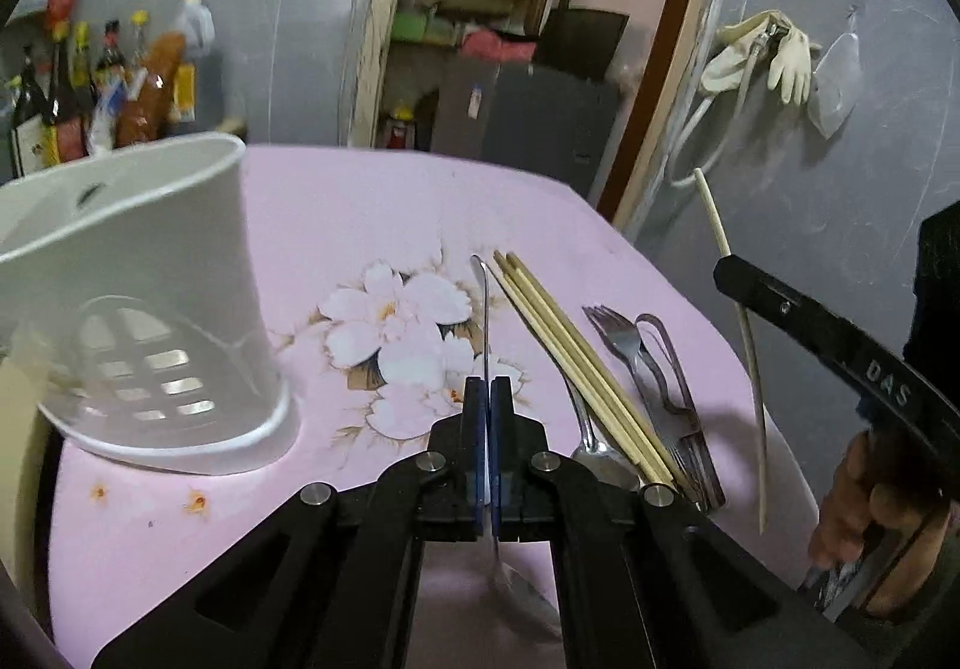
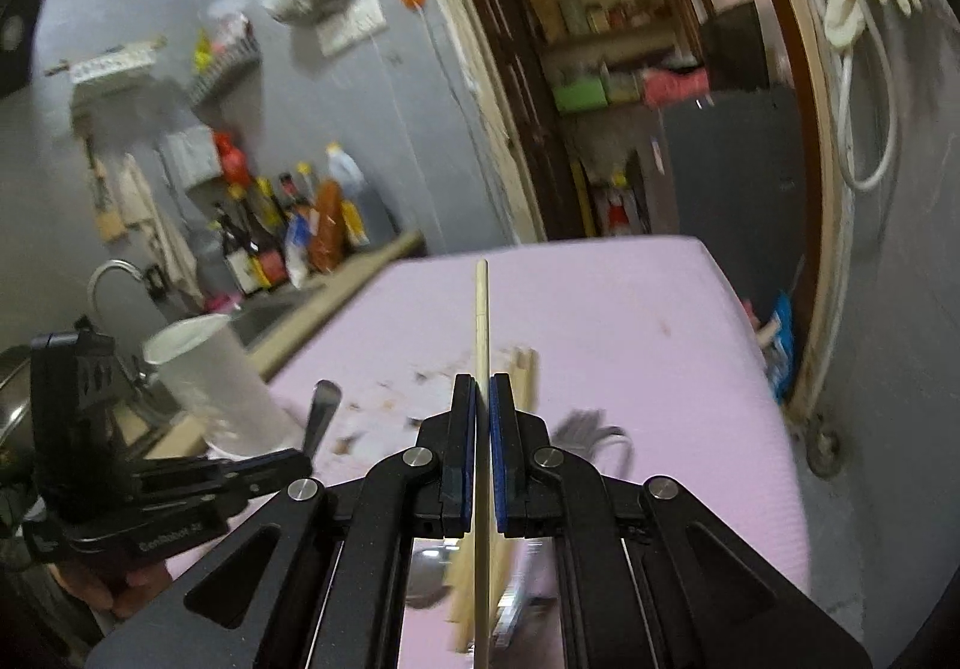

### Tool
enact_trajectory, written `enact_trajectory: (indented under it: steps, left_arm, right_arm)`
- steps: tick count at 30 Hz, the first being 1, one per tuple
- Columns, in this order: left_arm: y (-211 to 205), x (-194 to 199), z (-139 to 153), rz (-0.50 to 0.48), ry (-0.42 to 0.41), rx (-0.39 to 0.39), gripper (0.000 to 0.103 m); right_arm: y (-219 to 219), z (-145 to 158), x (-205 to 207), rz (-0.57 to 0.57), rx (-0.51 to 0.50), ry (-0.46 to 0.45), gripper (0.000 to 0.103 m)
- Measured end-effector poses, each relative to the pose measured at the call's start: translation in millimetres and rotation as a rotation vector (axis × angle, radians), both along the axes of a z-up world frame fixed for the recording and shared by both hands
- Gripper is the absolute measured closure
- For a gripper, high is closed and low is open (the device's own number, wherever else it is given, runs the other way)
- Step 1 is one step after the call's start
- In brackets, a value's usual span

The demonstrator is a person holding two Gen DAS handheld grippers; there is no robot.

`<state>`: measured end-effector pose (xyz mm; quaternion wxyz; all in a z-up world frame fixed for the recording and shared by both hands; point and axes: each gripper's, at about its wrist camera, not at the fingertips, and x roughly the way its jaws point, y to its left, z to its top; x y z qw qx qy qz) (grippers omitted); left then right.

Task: Organize utensils
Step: 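Lift the spoon with the left tool toward the white holder while the right carries the chopstick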

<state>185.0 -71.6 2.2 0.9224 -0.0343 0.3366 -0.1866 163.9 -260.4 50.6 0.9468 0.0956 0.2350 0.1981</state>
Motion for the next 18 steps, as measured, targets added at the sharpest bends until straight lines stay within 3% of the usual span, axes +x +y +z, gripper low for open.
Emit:
enact_trajectory:
  steps: [2,5,9,18]
  left_arm:
    - [-4.8,2.4,-3.8,0.006,0.004,0.014,0.103]
    - [3.4,-2.3,-3.2,0.011,0.005,-0.043,0.103]
    - [16.7,-20.0,10.9,0.061,-0.115,-0.04,0.103]
    - [41.7,-39.3,59.6,0.149,-0.317,-0.06,0.103]
  right_arm:
    - [10.1,0.1,-6.9,0.007,-0.014,-0.025,0.1]
    - [14.7,0.2,-10.1,0.014,-0.006,-0.032,0.1]
    - [14.0,4.7,-14.2,0.011,0.021,-0.068,0.1]
    - [37.5,40.9,-20.7,0.014,0.088,-0.261,0.1]
